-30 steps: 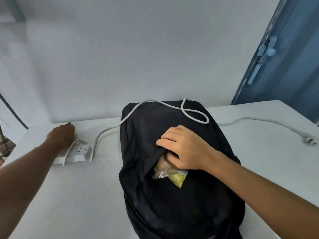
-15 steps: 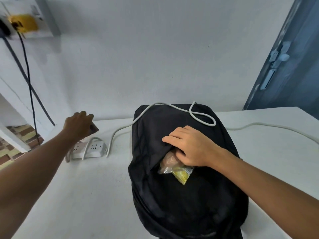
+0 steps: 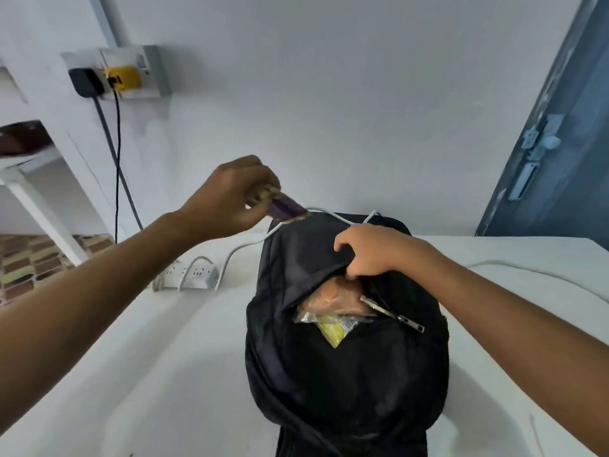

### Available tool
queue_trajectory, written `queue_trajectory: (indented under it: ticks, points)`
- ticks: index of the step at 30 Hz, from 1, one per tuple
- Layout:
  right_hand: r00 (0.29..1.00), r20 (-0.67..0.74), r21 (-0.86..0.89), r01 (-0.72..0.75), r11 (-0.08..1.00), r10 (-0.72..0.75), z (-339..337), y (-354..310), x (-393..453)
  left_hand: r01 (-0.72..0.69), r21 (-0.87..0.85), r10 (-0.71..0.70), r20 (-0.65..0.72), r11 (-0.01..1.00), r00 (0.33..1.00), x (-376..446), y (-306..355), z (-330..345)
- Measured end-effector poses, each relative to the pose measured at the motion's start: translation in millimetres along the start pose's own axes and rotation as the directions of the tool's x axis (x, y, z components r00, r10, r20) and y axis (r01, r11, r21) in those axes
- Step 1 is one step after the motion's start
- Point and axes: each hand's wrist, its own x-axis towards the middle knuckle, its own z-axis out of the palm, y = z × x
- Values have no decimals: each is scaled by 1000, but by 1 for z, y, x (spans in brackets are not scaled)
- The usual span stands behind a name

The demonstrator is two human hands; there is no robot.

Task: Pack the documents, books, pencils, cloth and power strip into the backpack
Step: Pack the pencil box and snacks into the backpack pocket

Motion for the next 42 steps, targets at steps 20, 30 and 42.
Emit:
queue_trajectory:
  ticks: [20,30,42]
  points:
    - [984,-177,277,60,959,-11,-22,-2,-7,-83,364,148,-155,928,977,-43,120,123]
    - [988,-141,263,95,960,-59,-19,-3,-13,-46,283,-101,485,958,869,-36,120,146]
    - [990,-39,377,140,916,-135,3,19,-14,-39,366,-173,529,930,831,-42,138,135]
